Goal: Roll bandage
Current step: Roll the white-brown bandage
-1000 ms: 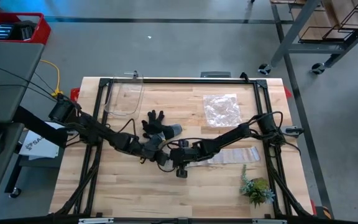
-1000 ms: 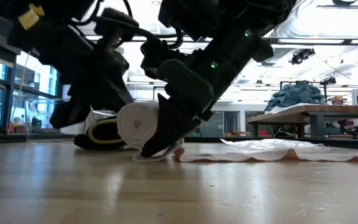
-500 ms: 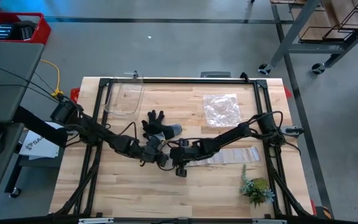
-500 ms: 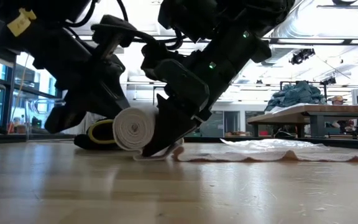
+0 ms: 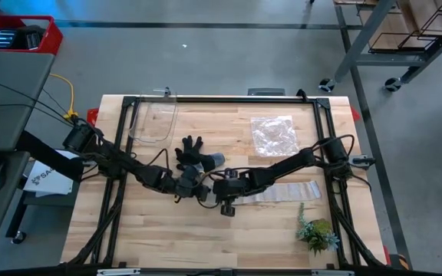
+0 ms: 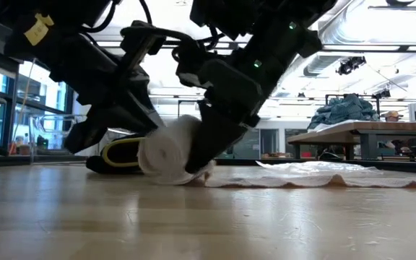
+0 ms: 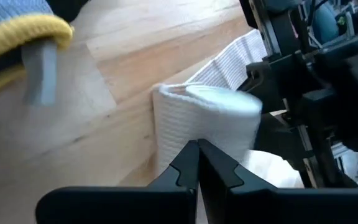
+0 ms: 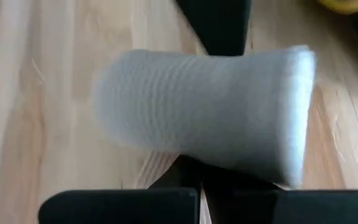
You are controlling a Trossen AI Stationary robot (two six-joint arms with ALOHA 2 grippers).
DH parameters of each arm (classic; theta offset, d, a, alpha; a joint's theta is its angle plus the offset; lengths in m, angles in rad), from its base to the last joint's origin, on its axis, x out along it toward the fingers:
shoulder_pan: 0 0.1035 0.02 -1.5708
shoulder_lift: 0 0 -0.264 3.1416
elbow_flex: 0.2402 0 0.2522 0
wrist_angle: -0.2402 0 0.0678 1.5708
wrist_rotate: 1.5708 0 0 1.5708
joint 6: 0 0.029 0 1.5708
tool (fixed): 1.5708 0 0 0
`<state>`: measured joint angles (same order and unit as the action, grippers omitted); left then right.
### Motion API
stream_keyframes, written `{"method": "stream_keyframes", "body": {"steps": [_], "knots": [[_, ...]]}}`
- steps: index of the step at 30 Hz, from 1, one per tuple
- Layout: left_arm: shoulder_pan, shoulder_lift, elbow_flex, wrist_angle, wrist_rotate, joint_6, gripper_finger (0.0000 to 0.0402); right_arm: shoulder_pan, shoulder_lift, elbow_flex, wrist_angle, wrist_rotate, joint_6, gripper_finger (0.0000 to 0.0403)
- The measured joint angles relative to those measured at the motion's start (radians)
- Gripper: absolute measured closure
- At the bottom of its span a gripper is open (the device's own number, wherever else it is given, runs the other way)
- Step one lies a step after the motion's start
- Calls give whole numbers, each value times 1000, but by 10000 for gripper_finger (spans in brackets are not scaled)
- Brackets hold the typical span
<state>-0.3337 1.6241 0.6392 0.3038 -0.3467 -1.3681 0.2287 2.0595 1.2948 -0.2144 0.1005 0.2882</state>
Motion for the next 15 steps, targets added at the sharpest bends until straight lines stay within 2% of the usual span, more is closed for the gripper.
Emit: {"method": "stream_keyframes", "body": {"steps": [9,15], "knots": [[7,0,0,21,-7,12,401,0,-16,3,-65,0,-3,403],[11,18,0,53,-29,12,401,0,-20,76,-179,-4,-64,403]]}}
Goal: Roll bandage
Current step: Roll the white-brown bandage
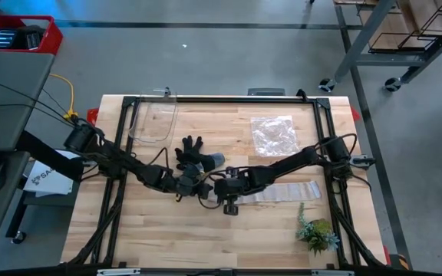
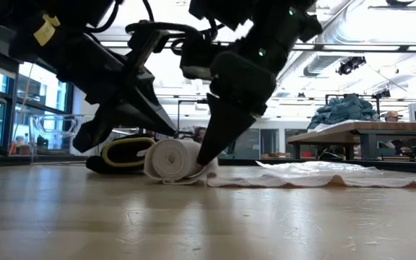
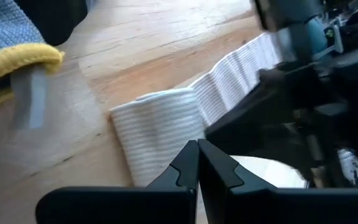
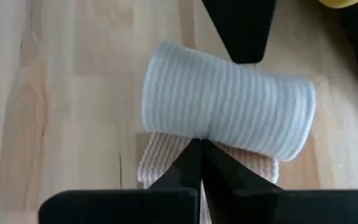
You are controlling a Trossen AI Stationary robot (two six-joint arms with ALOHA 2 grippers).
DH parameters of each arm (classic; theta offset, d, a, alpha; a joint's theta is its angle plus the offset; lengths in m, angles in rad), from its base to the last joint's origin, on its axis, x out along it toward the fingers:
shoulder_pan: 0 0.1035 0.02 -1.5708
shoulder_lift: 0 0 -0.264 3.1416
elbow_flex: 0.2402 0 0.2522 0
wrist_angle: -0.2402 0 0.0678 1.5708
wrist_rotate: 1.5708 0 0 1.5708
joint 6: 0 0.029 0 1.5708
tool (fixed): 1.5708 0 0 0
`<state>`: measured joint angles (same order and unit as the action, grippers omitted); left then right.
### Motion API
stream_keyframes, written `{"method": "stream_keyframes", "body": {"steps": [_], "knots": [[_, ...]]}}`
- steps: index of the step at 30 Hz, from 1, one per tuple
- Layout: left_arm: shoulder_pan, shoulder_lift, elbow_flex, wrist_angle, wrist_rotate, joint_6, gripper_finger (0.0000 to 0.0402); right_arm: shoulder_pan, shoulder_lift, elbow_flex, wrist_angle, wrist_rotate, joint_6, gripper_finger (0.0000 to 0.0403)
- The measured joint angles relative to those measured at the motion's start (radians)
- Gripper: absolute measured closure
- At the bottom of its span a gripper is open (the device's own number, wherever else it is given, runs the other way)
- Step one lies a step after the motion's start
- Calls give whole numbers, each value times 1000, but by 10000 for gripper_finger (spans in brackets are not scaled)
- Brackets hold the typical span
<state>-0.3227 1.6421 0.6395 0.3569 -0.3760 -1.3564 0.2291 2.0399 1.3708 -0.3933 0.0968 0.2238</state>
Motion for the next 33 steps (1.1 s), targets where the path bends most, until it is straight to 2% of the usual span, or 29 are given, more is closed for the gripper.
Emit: {"method": "stream_keyframes", "body": {"steps": [8,15,20,23,27,30,33], "knots": [[37,3,0,35,19,24,401,0,0,91,-217,-22,-69,403],[65,3,1,72,53,62,401,1,-69,50,-346,-45,-34,403],[70,4,6,113,98,90,401,7,-207,-59,-347,-24,70,403],[70,4,41,102,169,153,401,27,-298,-175,-315,-21,174,403],[93,4,128,-59,289,274,401,65,-407,-345,-207,-21,370,403],[118,4,179,-172,297,349,401,90,-458,-436,-104,-19,482,403],[141,4,199,-181,321,392,401,100,-464,-490,-20,-19,562,403]]}}
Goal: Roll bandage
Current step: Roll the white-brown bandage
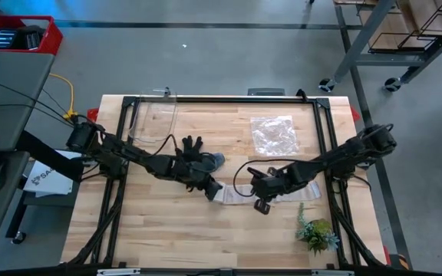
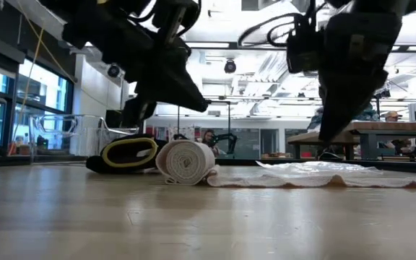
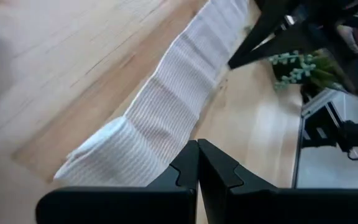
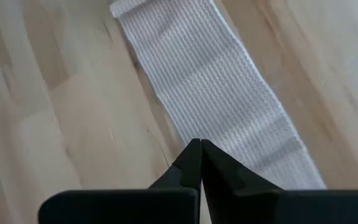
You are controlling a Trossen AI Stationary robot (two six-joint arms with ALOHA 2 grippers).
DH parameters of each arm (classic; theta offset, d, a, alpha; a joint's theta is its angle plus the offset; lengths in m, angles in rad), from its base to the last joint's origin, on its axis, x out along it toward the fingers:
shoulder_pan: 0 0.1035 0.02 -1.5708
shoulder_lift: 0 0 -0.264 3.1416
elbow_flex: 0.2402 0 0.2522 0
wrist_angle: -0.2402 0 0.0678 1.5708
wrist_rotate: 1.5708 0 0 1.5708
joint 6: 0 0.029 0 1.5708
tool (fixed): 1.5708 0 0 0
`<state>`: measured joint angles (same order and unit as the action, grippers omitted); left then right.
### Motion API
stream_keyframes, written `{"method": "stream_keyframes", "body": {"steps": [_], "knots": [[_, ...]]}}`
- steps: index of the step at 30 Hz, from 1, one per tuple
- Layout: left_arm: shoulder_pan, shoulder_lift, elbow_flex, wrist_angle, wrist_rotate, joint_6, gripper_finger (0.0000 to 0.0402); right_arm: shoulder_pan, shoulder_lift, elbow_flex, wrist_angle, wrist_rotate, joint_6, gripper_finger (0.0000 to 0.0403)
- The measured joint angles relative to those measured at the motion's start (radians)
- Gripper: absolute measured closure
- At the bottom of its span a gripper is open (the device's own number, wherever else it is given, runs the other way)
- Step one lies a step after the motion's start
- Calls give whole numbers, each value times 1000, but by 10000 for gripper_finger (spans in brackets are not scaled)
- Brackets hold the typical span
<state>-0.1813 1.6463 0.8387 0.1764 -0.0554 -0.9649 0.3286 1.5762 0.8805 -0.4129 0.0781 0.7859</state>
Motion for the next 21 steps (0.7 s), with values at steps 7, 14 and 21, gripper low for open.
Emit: {"method": "stream_keyframes", "body": {"steps": [7,14,21], "knots": [[32,93,47,-16,176,8,401,0,54,-25,108,16,90,403],[27,194,124,-24,178,8,401,6,53,-22,107,23,94,403],[27,236,146,-158,124,-9,401,10,52,-22,94,27,140,403]]}}
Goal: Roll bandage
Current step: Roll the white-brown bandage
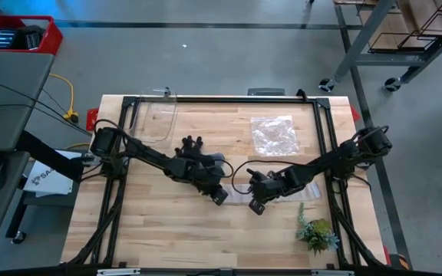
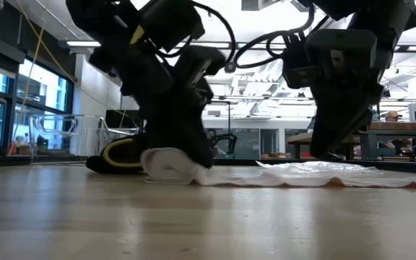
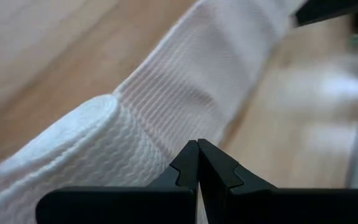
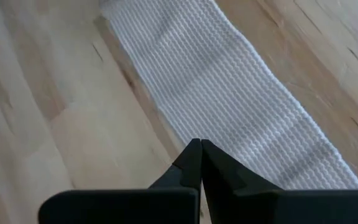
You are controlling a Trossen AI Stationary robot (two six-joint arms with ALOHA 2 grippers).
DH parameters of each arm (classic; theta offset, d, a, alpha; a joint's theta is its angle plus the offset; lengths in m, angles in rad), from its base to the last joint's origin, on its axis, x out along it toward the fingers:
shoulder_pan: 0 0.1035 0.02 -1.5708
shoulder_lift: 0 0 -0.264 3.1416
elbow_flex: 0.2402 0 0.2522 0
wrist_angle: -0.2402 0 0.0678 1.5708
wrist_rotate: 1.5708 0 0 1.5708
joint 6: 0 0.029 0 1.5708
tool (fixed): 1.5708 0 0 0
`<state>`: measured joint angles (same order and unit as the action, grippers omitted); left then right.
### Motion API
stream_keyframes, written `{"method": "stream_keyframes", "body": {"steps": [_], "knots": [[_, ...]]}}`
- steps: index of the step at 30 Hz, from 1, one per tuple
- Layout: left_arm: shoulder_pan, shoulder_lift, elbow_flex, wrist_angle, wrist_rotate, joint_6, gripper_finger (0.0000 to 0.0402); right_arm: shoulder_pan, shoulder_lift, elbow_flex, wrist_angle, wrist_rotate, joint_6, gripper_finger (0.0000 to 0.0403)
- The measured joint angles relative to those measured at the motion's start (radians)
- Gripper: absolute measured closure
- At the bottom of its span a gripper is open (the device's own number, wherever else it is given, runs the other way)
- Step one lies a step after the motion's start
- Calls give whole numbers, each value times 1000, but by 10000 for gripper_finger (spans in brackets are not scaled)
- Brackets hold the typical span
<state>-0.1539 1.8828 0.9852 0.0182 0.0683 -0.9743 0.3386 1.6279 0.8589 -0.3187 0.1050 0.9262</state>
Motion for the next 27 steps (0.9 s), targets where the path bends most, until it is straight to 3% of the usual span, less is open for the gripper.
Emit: {"method": "stream_keyframes", "body": {"steps": [5,27], "knots": [[0,-4,-1,-88,-8,-3,401,3,4,0,-89,7,46,403],[-85,-5,0,-119,-2,-253,402,83,58,-7,-212,10,158,403]]}}
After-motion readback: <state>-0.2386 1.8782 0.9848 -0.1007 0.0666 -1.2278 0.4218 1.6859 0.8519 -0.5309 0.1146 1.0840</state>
